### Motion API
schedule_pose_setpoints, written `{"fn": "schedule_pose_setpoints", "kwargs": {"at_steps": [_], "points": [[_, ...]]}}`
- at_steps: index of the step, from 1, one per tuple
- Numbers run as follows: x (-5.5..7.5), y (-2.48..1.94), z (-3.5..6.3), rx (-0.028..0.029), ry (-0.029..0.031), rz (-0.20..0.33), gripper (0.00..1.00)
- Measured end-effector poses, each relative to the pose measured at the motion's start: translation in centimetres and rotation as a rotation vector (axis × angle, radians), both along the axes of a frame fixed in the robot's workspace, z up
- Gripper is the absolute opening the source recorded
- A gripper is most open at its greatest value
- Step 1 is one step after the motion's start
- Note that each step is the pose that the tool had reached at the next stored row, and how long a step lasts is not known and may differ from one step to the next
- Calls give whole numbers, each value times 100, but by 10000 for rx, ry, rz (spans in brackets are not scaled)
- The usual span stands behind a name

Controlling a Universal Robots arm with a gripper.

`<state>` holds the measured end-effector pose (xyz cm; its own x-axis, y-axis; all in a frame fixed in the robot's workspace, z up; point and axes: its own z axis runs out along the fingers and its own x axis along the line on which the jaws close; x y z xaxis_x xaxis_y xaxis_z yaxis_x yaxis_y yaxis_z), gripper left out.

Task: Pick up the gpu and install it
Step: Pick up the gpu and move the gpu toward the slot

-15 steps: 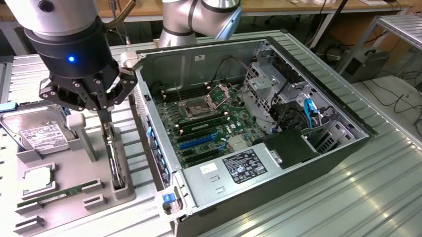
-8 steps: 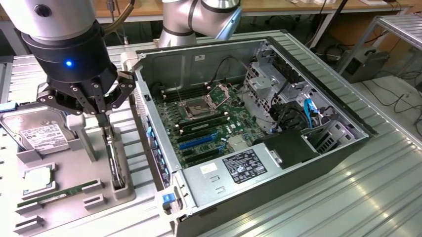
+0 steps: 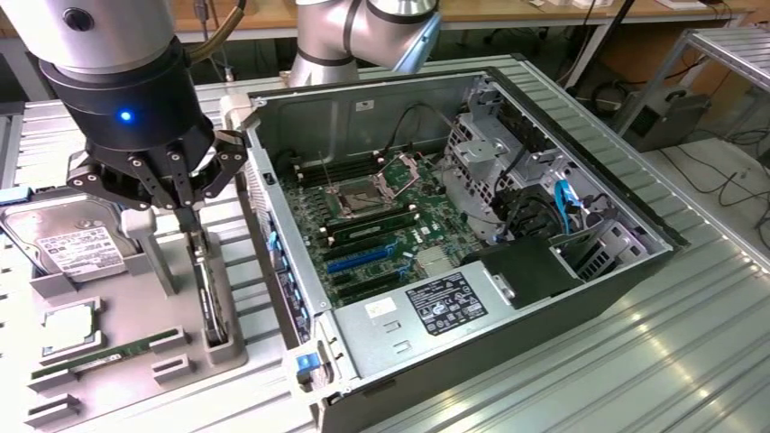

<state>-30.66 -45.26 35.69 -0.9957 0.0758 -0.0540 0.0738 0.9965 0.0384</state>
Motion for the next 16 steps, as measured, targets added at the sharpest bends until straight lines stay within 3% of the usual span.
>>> {"fn": "schedule_pose_setpoints", "kwargs": {"at_steps": [5,6,7,8,9,12,16], "points": [[0,0,0,0,4,0,11],[0,0,0,0,6,0,17],[0,0,0,0,7,0,29],[0,0,0,0,8,0,29],[0,0,0,0,9,1,36],[1,0,-4,0,10,0,36],[-39,0,-79,-1,11,-15,36]]}}
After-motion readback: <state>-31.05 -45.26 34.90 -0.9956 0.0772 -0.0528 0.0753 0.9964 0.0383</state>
